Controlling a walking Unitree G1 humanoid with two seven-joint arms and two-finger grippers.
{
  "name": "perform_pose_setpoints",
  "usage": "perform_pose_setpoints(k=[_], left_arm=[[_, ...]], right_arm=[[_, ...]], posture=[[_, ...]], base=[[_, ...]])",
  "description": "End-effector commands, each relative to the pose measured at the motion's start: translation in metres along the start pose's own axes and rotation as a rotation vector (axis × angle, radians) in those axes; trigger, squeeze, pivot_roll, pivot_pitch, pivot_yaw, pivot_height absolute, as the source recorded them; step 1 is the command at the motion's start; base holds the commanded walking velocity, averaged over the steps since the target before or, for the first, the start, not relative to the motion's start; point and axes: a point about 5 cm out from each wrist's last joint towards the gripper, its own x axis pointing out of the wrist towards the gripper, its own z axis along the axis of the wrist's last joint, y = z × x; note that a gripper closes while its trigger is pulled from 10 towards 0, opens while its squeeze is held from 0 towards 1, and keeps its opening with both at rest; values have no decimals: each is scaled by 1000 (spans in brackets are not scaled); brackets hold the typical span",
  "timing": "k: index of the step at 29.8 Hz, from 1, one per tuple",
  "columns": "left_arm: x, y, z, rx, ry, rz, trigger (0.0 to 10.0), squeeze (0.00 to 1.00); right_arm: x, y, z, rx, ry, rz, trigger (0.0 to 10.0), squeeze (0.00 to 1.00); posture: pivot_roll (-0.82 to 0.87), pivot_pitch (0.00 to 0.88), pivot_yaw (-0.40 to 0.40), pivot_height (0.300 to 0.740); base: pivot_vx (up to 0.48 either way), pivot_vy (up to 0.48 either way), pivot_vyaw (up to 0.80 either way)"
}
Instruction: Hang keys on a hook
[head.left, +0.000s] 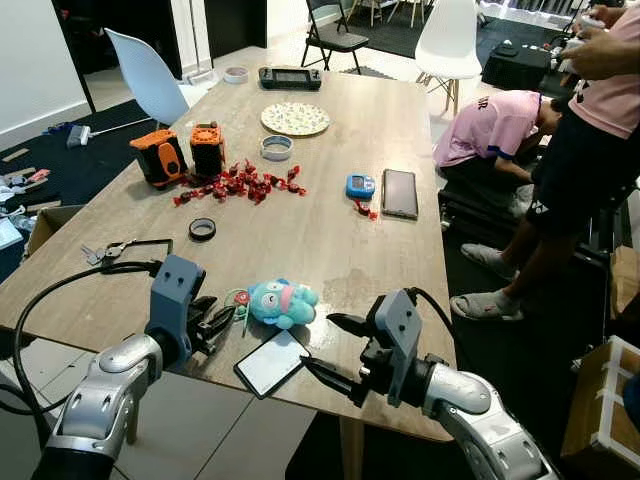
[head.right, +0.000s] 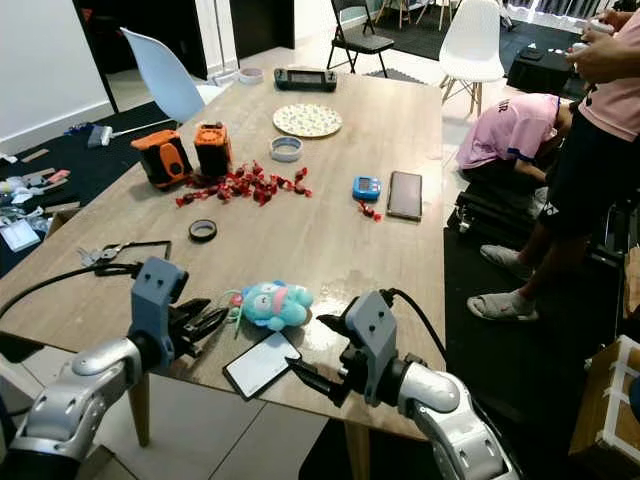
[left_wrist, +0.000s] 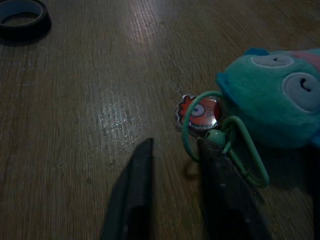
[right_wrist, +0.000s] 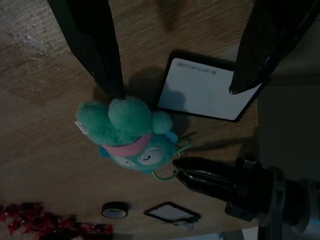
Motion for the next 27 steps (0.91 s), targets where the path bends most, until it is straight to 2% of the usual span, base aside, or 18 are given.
perform_pose_setpoints(k=[1,4,7,9,11,12,13,14,17,19,20,21,22,23,24,25,26,27], left_arm=[[-5,3,-6,-6,14,20,0,0],[-6,4,-6,-15,10,25,0,0],[-11,6,-2,-68,-19,36,0,0],[-18,8,5,-136,-65,51,0,0],[-19,9,7,-149,-74,54,0,0],[-21,8,8,-162,-83,57,2549,0],[-21,8,8,-162,-83,57,2549,0],[-23,8,11,-177,-96,62,10000,0],[-26,7,15,-199,-120,72,10000,0],[-30,8,26,-230,-191,96,10000,0],[-30,8,26,-230,-191,96,10000,0],[-32,9,32,-247,-234,111,10000,0],[-38,10,60,-262,-397,179,10000,0],[-38,10,60,-262,-397,179,10000,0],[-41,11,70,-247,-449,225,10000,0],[-41,11,70,-247,-449,225,10000,0],[-42,14,81,-111,-455,348,10000,0],[-42,14,81,-111,-455,348,10000,0]], right_arm=[[-2,2,0,11,2,3,10000,0],[-2,2,0,14,3,2,10000,0],[-2,2,0,16,2,-1,10000,0],[-2,2,0,19,-4,-13,10000,0],[-3,1,0,20,-6,-16,10000,0],[-2,1,0,21,-7,-19,10000,0],[-2,1,0,21,-7,-19,10000,0],[-2,1,1,21,-8,-22,10000,0],[-1,0,1,20,-12,-27,10000,0],[0,-1,2,18,-18,-33,10000,0],[0,-1,2,18,-18,-33,10000,0],[0,-1,3,17,-21,-36,10000,0],[1,-3,4,16,-30,-47,10000,0],[1,-3,4,16,-30,-47,10000,0],[1,-3,5,16,-34,-52,10000,0],[1,-3,5,16,-34,-52,10000,0],[2,-4,6,15,-40,-60,10000,0],[2,-4,6,15,-40,-60,10000,0]], posture=[[110,167,-51,740],[112,168,-49,740],[111,168,-47,740],[111,168,-45,740],[111,168,-45,740],[117,170,-44,740],[117,170,-44,740],[119,170,-43,740],[122,169,-43,740],[124,169,-43,740],[124,169,-43,740],[124,169,-43,740],[124,169,-43,740],[124,169,-43,740],[124,169,-43,740],[124,169,-43,740],[128,168,-43,740],[128,168,-43,740]], base=[[0,0,0],[0,0,0],[0,0,0],[0,0,0],[0,0,0],[0,0,0],[0,0,0],[0,0,0],[0,0,0],[0,0,0],[0,0,0],[0,0,0],[0,0,0],[0,0,0],[0,0,0],[0,0,0],[0,0,0],[0,0,0]])
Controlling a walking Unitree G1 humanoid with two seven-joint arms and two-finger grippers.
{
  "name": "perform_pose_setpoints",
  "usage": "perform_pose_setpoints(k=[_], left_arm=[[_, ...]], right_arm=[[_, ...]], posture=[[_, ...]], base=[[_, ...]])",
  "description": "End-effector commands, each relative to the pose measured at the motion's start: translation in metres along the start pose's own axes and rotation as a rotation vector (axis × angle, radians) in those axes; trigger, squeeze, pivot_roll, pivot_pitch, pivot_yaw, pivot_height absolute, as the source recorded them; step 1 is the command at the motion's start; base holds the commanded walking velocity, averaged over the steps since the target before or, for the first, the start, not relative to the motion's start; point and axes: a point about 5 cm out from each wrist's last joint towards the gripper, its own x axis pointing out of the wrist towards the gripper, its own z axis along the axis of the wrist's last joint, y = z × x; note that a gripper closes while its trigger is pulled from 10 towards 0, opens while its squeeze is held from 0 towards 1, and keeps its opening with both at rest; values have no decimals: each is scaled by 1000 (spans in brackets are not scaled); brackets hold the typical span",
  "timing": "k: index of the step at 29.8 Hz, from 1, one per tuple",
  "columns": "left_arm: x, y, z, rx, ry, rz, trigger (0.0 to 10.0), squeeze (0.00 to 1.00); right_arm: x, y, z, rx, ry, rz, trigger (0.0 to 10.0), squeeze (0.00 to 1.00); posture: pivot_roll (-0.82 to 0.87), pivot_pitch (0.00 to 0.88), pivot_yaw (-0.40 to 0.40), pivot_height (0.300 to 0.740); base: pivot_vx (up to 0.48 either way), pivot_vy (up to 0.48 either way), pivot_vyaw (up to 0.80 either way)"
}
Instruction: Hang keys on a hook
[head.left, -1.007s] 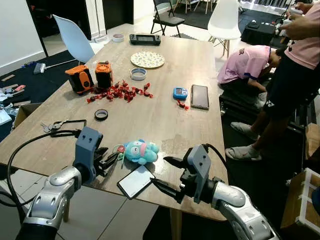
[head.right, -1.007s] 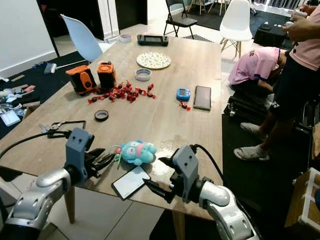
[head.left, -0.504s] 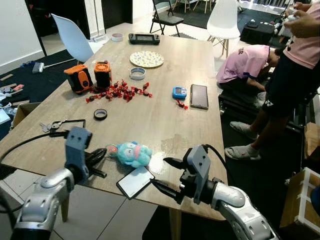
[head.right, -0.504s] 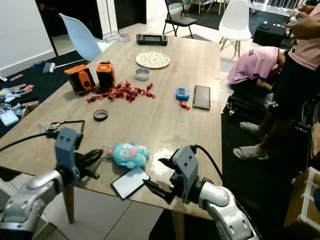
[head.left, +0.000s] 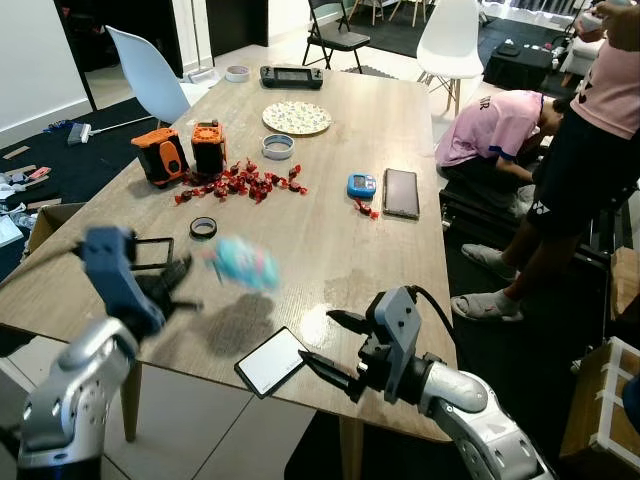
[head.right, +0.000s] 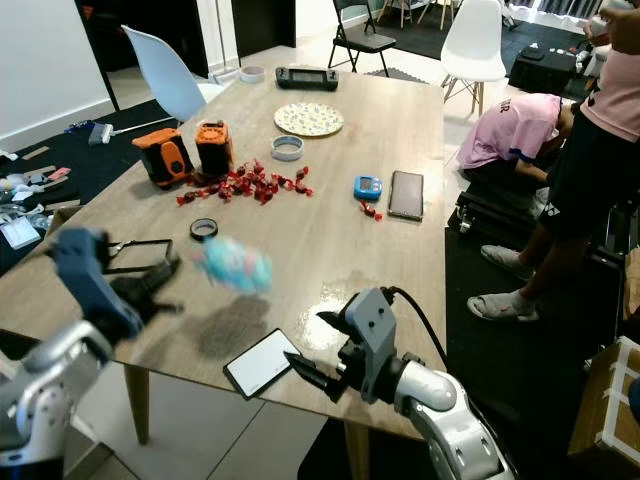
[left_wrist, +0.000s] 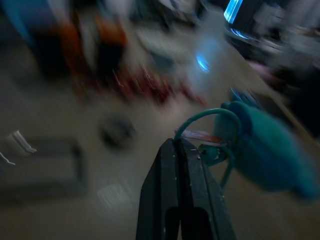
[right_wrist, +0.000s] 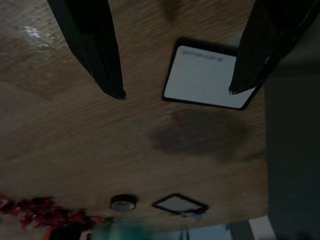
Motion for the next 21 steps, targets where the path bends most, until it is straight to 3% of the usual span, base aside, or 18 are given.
perform_pose_setpoints(k=[1,2,4,7,14,16,21], left_arm=[[1,-1,7,199,-17,91,10000,0],[1,-1,7,199,-17,91,10000,0],[4,-2,22,386,-67,196,10000,0],[2,1,30,447,-93,267,10000,0],[-5,20,31,453,-72,497,10000,0],[-4,22,27,476,-52,541,10000,0],[-15,44,12,471,58,747,10000,0]], right_arm=[[0,-1,2,-2,-16,-21,10000,0],[0,-1,2,-2,-16,-21,10000,0],[3,-4,9,-3,-60,-60,10000,0],[6,-6,17,-4,-103,-89,10000,0],[12,-18,56,-25,-295,-212,10000,0],[12,-18,59,-30,-310,-220,10000,0],[14,-19,59,-35,-322,-252,10000,0]], posture=[[132,168,-44,740],[132,168,-44,740],[135,165,-41,740],[136,166,-40,740],[141,161,-44,740],[141,161,-44,740],[137,149,-43,740]], base=[[0,0,0],[0,0,0],[0,0,0],[0,0,0],[0,0,0],[0,0,0],[0,0,0]])
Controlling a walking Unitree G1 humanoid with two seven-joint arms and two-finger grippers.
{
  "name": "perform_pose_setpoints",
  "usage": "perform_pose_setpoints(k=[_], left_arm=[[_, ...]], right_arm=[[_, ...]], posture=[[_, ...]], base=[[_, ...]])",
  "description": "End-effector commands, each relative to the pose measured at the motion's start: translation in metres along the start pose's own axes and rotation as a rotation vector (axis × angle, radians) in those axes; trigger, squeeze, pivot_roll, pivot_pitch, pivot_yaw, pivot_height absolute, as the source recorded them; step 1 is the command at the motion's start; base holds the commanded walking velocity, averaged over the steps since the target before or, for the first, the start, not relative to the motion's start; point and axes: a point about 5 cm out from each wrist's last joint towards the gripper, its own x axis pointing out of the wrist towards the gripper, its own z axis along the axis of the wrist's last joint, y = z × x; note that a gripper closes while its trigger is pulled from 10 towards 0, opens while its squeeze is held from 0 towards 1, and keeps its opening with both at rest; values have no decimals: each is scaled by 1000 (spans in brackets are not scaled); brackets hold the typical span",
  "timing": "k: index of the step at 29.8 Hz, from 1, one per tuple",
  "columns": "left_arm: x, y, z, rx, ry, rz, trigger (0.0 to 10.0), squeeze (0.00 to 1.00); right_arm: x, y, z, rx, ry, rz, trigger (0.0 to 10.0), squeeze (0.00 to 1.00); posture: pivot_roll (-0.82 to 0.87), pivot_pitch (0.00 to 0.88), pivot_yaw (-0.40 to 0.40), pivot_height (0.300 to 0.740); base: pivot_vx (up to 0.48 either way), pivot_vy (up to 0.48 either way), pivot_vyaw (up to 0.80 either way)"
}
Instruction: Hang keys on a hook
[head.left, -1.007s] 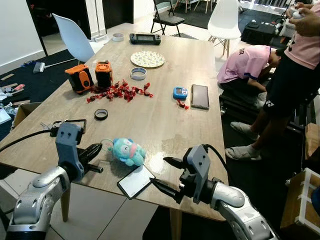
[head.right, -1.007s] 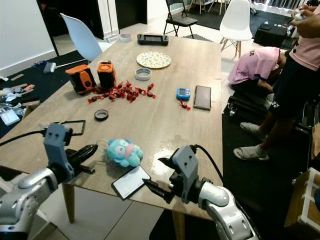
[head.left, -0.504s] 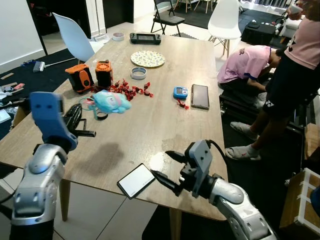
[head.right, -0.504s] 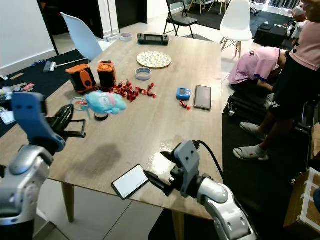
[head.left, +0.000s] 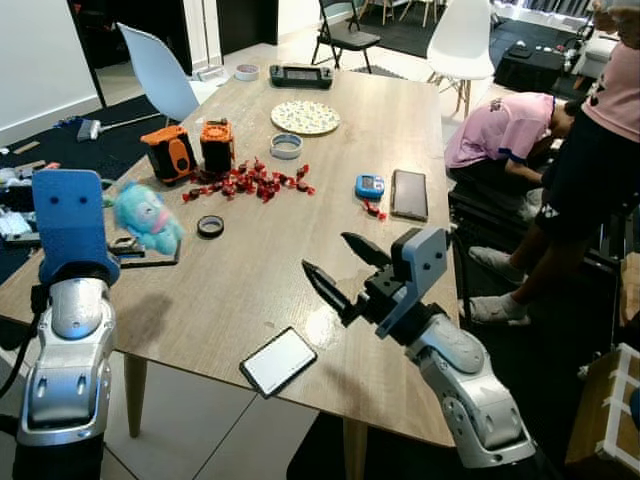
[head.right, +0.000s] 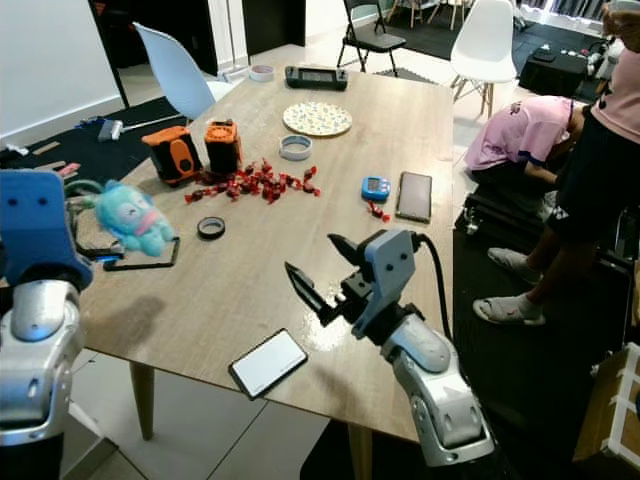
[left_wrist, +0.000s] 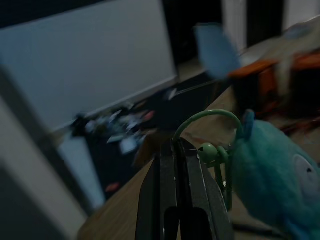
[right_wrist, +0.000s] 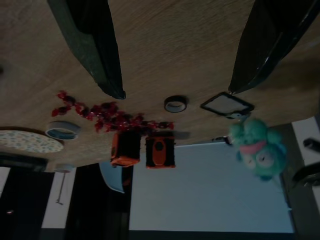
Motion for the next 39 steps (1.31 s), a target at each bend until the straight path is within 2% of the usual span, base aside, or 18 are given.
perform_pose_setpoints(k=[1,2,5,9,12,14,18,22,25,28,29,30,31,33,39], left_arm=[[-1,13,-13,48,64,108,10000,0],[-1,13,-13,48,64,108,10000,0],[-3,24,-15,212,40,178,10000,0],[-5,24,-16,265,16,156,10000,0],[-11,12,-13,130,14,110,10000,0],[-12,8,-11,112,9,104,10000,0],[-14,-7,-7,10,-1,91,10000,0],[-17,-21,-7,-15,-27,42,10000,0],[-25,-41,-5,-78,-99,-90,10000,0],[-39,-61,2,-131,-167,-318,10000,0],[-43,-65,3,-141,-172,-374,10000,0],[-50,-72,3,-156,-161,-482,10000,0],[-50,-72,3,-156,-161,-482,10000,0],[-62,-82,2,-175,-146,-618,10000,0],[-73,-95,5,-207,-154,-706,10000,0]], right_arm=[[-3,-3,-1,-6,-6,-25,10000,0],[-3,-3,-1,-6,-6,-25,10000,0],[-4,-4,-3,-5,0,-39,10000,0],[-4,-5,-4,-6,6,-44,10000,0],[-3,-7,-6,-6,4,-60,10000,0],[-2,-8,-5,-8,-1,-70,10000,0],[1,-18,-3,-49,-37,-183,10000,0],[-1,-25,-5,-79,-49,-279,10000,0],[-9,-25,-16,-140,-31,-322,10000,0],[-16,-24,-25,-141,2,-336,10000,0],[-18,-23,-27,-143,9,-339,10000,0],[-21,-24,-29,-145,16,-351,10000,0],[-21,-24,-29,-145,16,-351,10000,0],[-25,-25,-31,-157,22,-370,10000,0],[-35,-33,-28,-195,11,-421,10000,0]], posture=[[138,148,-42,740],[138,148,-42,740],[139,144,-42,740],[139,144,-42,740],[152,137,-53,740],[155,137,-57,740],[158,135,-63,740],[157,132,-63,740],[153,132,-60,740],[149,133,-56,740],[149,133,-56,740],[146,132,-54,740],[146,132,-54,740],[146,132,-54,740],[131,115,-36,740]], base=[[0,0,0],[0,0,0],[0,0,0],[0,0,0],[0,0,0],[0,0,0],[0,0,0],[0,0,0],[0,0,0],[0,0,0],[0,0,0],[0,0,0],[0,0,0],[0,0,0],[0,0,0]])
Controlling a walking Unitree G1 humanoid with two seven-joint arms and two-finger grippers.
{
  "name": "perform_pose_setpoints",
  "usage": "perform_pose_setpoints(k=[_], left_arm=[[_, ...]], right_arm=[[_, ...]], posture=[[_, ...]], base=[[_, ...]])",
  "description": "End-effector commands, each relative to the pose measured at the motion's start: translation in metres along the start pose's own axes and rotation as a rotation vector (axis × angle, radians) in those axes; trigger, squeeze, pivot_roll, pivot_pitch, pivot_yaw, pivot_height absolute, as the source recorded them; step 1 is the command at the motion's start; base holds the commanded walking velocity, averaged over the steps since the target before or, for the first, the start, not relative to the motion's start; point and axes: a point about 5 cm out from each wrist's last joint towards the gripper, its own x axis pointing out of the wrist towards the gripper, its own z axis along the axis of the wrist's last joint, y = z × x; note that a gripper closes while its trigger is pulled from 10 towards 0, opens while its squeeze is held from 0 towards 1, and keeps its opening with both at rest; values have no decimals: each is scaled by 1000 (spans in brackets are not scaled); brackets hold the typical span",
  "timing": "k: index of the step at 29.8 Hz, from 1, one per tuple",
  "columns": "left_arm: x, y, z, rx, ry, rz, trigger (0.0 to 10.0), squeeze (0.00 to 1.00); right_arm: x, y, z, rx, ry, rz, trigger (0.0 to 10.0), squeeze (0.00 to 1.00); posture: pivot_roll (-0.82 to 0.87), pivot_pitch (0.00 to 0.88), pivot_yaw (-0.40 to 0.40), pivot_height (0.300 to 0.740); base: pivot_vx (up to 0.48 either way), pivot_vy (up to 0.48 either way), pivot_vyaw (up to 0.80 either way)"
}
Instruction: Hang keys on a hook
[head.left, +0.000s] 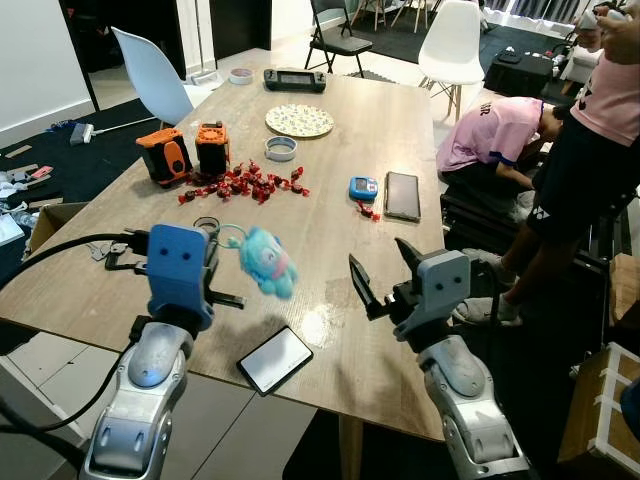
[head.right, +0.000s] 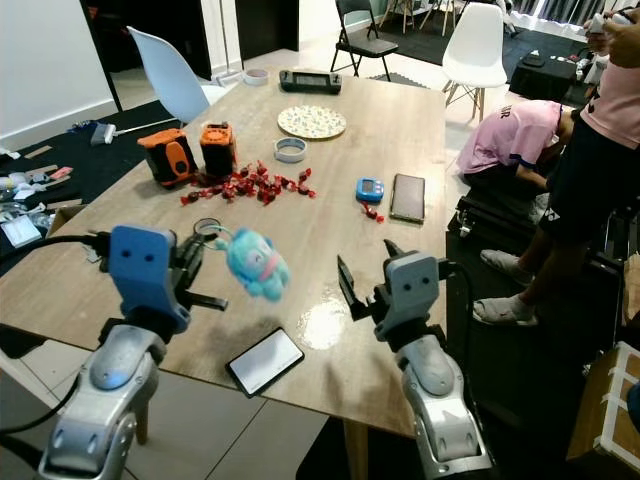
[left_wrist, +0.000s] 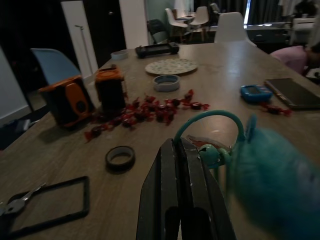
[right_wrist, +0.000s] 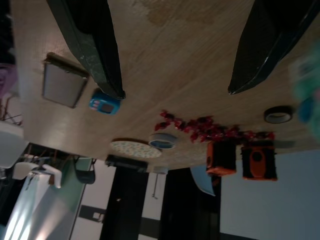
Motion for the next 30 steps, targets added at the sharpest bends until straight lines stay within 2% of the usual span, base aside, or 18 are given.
perform_pose_setpoints(k=[1,6,10,20,25,30], left_arm=[[-1,-13,2,-17,-17,-48,10000,0],[0,-24,-4,-3,-19,-80,10000,0],[5,-22,-8,54,-32,-42,10000,0],[4,-22,-10,38,-19,-24,10000,0],[-2,-23,-15,56,-14,-31,10000,0],[-8,-24,-20,49,6,-36,10000,0]], right_arm=[[-8,-10,-2,-19,1,-52,10000,0],[-13,-16,-2,-36,-1,-90,10000,0],[-14,-20,-1,-51,-13,-107,10000,0],[-12,-15,-1,-48,-20,-92,10000,0],[-6,-9,-1,-36,-25,-62,10000,0],[-8,-5,-5,-28,-13,-51,10000,0]], posture=[[117,105,-24,740],[90,94,0,740],[71,89,15,740],[80,98,7,740],[97,100,-5,740],[105,101,-8,740]], base=[[0,0,0],[0,0,0],[0,0,0],[0,0,0],[0,0,0],[0,0,0]])
